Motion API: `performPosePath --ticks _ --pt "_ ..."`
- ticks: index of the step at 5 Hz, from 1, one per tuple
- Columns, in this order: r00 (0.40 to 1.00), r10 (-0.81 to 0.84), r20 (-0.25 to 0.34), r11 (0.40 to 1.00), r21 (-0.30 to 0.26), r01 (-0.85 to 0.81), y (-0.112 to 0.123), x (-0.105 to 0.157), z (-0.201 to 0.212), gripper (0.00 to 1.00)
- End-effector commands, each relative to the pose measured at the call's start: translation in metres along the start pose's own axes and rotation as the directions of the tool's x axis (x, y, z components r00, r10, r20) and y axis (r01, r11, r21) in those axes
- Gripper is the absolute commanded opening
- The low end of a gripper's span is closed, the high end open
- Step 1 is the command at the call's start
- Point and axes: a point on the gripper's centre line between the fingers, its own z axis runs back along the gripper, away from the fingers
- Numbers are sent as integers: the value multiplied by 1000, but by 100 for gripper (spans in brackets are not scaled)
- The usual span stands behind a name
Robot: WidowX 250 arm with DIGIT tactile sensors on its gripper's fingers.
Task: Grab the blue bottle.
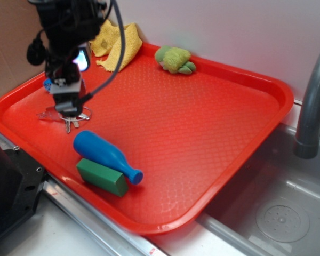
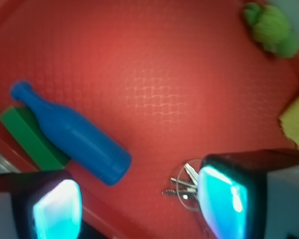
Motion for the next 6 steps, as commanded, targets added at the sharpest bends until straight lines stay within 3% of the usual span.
performPosePath --ticks 1,2,3,4,6 --pt "976 -208 -70 977 -73 203 0 -5 -31 100" --pt "963 -257 -80 964 -91 250 -10 -11 -45 100" --pt "955 -296 2 953 -70 296 -24 -21 -43 100" --pt "952 -303 -35 951 -83 299 -27 -11 -59 100" --pt "932 -357 -60 931 -102 350 -64 -14 -72 100"
